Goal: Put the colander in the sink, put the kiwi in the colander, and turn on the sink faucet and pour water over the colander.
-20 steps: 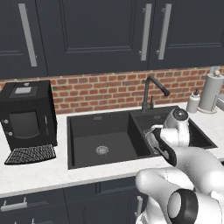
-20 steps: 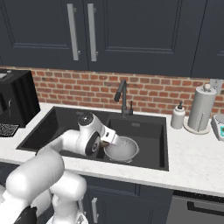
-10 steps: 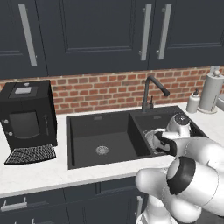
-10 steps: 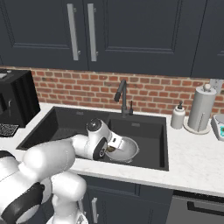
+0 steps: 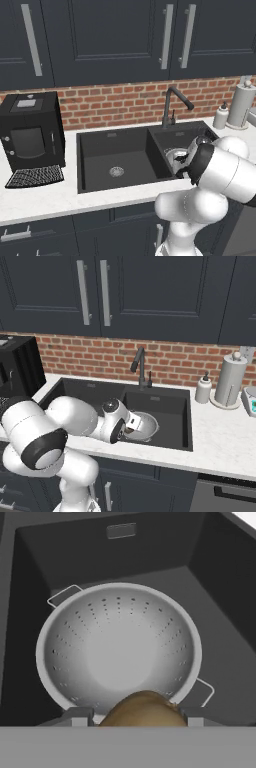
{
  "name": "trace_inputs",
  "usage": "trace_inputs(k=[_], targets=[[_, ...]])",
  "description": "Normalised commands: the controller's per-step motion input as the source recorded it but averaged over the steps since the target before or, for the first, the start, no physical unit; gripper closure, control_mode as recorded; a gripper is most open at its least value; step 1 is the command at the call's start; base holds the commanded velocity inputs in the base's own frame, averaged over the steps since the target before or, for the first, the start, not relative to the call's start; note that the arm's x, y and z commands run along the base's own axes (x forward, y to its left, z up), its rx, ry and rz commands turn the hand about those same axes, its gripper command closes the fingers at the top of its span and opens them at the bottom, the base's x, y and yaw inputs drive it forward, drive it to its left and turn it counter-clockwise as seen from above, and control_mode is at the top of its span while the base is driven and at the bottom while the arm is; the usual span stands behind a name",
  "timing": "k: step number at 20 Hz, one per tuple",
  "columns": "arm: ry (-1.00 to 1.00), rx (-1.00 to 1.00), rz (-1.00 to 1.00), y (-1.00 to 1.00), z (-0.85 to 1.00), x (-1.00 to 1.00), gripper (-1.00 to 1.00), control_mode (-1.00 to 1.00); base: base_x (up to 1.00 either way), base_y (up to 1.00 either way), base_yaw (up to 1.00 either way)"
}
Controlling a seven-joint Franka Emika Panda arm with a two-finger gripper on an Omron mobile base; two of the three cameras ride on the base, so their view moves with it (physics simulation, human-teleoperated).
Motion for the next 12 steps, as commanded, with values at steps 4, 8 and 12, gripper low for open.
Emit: trace_inputs(k=[4,8,12], targets=[[0.00,0.00,0.00,0.00,-0.25,0.25,1.00,-1.00,0.00,0.00,0.00],[0.01,0.00,0.00,0.00,-0.19,0.28,1.00,-1.00,0.00,0.00,0.00],[0.01,0.00,0.00,0.00,-0.04,0.26,-1.00,-1.00,0.00,0.00,0.00]])
